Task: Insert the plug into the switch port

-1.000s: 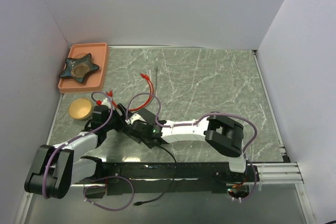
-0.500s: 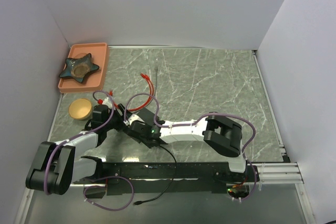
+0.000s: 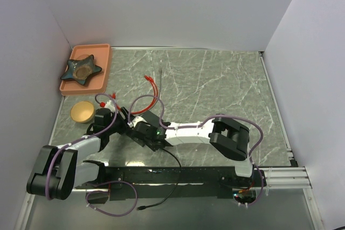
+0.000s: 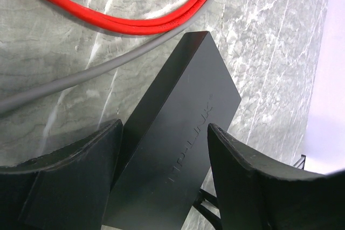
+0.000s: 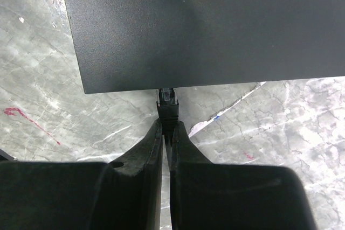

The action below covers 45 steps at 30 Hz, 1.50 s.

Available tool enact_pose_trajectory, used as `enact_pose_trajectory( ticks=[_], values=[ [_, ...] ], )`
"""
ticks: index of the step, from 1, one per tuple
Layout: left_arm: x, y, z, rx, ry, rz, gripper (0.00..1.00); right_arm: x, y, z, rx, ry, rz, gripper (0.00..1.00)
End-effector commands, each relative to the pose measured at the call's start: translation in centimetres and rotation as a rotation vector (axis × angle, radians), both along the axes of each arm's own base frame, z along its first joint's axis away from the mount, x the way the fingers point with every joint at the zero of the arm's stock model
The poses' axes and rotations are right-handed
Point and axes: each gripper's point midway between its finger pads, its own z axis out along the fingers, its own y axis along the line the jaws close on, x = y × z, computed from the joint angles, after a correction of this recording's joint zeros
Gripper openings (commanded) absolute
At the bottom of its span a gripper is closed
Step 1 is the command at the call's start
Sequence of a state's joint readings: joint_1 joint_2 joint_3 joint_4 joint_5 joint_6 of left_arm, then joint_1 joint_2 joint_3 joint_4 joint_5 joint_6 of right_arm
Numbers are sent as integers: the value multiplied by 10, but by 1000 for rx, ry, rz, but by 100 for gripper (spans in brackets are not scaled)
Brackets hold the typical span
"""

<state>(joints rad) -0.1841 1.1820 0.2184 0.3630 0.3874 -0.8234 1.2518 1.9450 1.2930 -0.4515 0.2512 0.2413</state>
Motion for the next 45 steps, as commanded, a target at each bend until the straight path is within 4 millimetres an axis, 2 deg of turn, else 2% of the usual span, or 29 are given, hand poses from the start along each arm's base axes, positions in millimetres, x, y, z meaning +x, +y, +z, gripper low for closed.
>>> enact_pose_trajectory(
  ticks=[1, 9, 15, 22, 23, 32, 38, 43, 45],
  values=[
    [-52, -15, -27, -61, 187, -122, 70, 37, 63, 56, 328, -119, -24, 0],
    [-54, -17, -25, -68, 184, -127, 70, 49, 82, 77, 405, -157, -15, 0],
    [-57, -19, -27, -76, 192, -136, 69, 61, 90, 89, 452, -182, -19, 0],
    [-57, -17, -26, -90, 182, -82, 67, 66, 93, 100, 557, -110, -61, 0],
    [-56, -17, -24, -94, 178, -75, 67, 67, 98, 107, 593, -109, -56, 0],
    [-55, -17, -21, -83, 167, -69, 68, 67, 107, 111, 615, -93, -36, 0],
    [-53, -15, -24, -62, 178, -62, 72, 64, 102, 111, 592, -90, -17, 0],
    [-41, -9, -15, -23, 154, -28, 79, 56, 80, 97, 519, -59, -44, 2],
    [-34, -5, -11, 1, 145, -4, 81, 54, 71, 92, 497, -51, -57, 6]
  ],
)
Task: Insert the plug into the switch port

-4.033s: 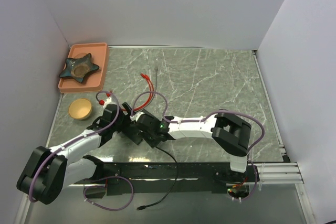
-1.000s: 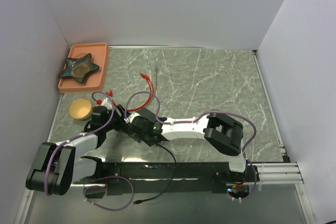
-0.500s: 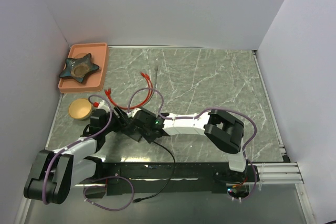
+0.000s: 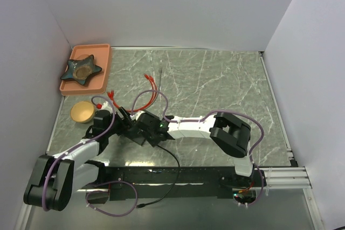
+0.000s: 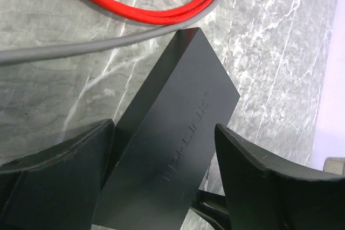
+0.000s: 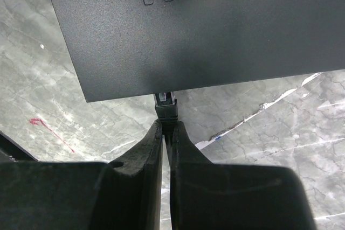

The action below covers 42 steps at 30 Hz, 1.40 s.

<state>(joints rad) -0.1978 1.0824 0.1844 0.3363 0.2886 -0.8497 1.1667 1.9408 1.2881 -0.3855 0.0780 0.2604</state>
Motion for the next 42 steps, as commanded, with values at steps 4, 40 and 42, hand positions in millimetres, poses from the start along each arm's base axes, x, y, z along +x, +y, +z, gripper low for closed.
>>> enact_pose_trajectory(
  ticks=[4, 40, 42],
  values=[
    [-22, -17, -5, -27, 163, -77, 84, 42, 38, 77, 315, -166, -104, 29],
    [55, 45, 119, 375, -36, 137, 87, 59, -107, 147, 512, -221, -328, 99],
    [66, 41, 120, 410, -27, 137, 86, 59, -111, 147, 510, -220, -340, 99]
  ],
)
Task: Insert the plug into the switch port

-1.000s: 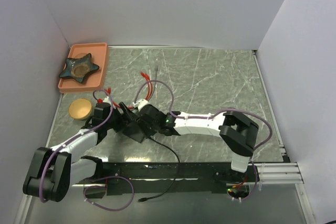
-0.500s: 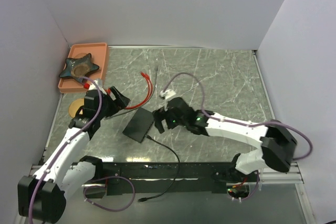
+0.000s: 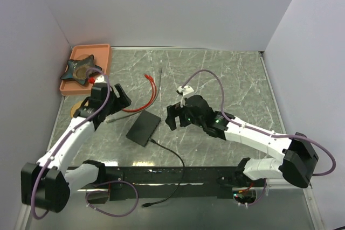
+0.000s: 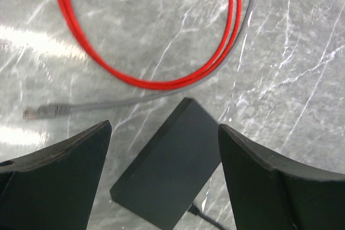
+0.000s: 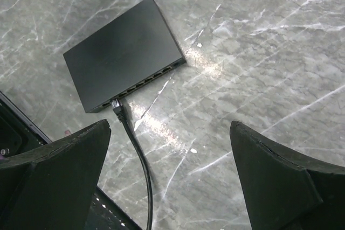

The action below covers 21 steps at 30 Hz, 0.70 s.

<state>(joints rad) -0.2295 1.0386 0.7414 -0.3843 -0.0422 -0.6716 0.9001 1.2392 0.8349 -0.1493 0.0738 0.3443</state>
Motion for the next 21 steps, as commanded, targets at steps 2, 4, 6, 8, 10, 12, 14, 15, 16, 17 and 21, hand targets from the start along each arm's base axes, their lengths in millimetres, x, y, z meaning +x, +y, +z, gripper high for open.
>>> enact_pose_trajectory(
  ticks=[2, 4, 6, 8, 10, 12, 14, 15, 16, 17, 21],
  values=[
    [36, -15, 31, 96, -65, -30, 86, 1, -8, 14, 53, -20, -25, 99],
    [46, -26, 18, 153, -15, -51, 86, 2, -12, 14, 62, -22, -38, 99],
    [55, -44, 11, 217, 31, -81, 86, 0, -15, 15, 75, -19, -36, 99],
    [66, -63, 17, 250, 27, -106, 86, 1, -22, 18, 81, -26, -55, 99],
    [75, -76, -1, 290, 64, -134, 86, 2, -27, 21, 93, -30, -65, 99],
    [84, -94, -15, 315, 88, -169, 85, 1, -34, 23, 101, -38, -77, 99],
    [91, -107, -20, 341, 91, -187, 84, 0, -38, 23, 108, -39, -75, 99],
    [94, -111, -36, 363, 122, -197, 84, 0, -38, 23, 105, -39, -70, 99],
    [97, -113, -42, 381, 130, -197, 83, -1, -39, 22, 101, -38, -65, 99],
    [100, -120, -43, 384, 128, -201, 83, -1, -39, 22, 99, -37, -63, 99],
    [109, -129, -76, 413, 174, -215, 81, -6, -42, 17, 103, -27, -54, 99]
  ],
)
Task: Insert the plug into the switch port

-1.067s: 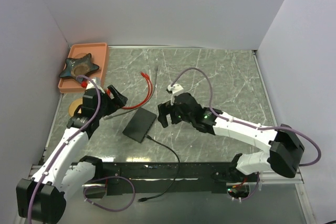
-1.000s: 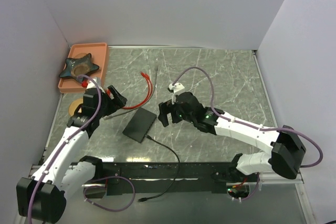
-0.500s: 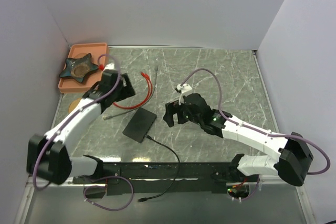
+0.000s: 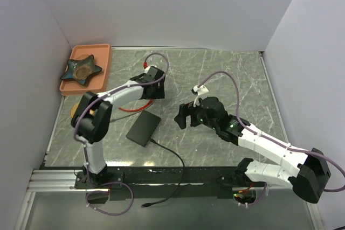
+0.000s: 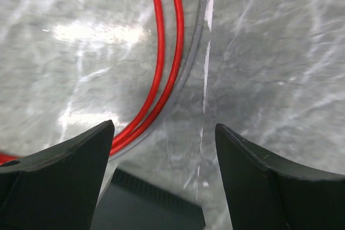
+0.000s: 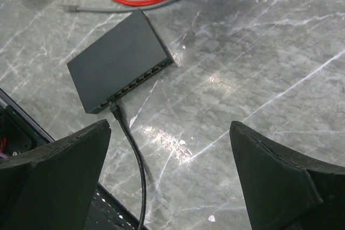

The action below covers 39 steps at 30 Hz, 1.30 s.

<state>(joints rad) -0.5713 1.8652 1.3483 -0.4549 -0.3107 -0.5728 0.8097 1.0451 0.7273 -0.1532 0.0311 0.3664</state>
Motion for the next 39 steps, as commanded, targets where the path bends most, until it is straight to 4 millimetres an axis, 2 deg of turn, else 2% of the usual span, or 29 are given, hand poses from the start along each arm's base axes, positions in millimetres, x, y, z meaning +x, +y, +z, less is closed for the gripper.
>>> enact_pose_trajectory(
  ticks=[1, 5, 8, 11, 16, 19, 20, 21, 25, 26, 27, 28, 31, 32, 34, 35, 37, 38, 39],
  values=[
    [13, -2, -10, 52, -7, 6, 81, -6, -5, -2, 13, -2, 12, 99],
    [16, -3, -33, 80, 25, 4, 81, -9, -10, -8, 0, 4, 8, 99],
    [18, -4, -42, 94, 36, -8, 78, -10, -13, -9, -3, 2, 1, 99],
    [14, -1, -56, 113, 65, -22, 70, -10, -15, -10, -6, -1, 2, 99],
    [1, -2, -76, 66, 136, -80, 37, -10, -17, -6, 1, -9, -2, 99],
    [6, 3, -75, 44, 134, -78, 13, -11, -15, -3, 6, -19, 8, 99],
    [12, 4, -68, 39, 112, -69, 4, -11, -15, -3, 5, -18, 11, 99],
    [15, 6, -64, 45, 100, -60, 1, -11, -16, -3, 2, -17, 10, 99],
    [41, 6, -27, 78, 15, -39, 1, -12, -20, 0, 11, -23, -6, 99],
    [53, 3, -6, 72, -34, -32, 1, -13, -20, 1, 14, -24, -4, 99],
    [56, 2, 5, 71, -48, -31, 1, -13, -20, 0, 15, -24, -4, 99],
    [65, -3, 23, 52, -89, -34, 1, -14, -21, 0, 11, -23, -7, 99],
    [73, -17, 70, -26, -178, -58, 1, -12, -26, 3, 5, -33, -26, 99],
    [71, -21, 91, -59, -217, -73, 1, -14, -28, 2, 1, -31, -28, 99],
    [70, -35, 114, -129, -281, -115, 1, -12, -33, 7, 5, -50, -55, 99],
    [66, -39, 136, -162, -323, -127, 1, -12, -35, 6, 0, -53, -62, 99],
    [59, -50, 154, -233, -359, -162, 1, -10, -41, 13, 2, -73, -88, 99],
    [51, -53, 175, -275, -395, -180, 1, -10, -44, 14, -2, -78, -97, 99],
    [43, -60, 184, -333, -401, -210, 1, -10, -45, 17, 1, -87, -102, 99]
  ],
)
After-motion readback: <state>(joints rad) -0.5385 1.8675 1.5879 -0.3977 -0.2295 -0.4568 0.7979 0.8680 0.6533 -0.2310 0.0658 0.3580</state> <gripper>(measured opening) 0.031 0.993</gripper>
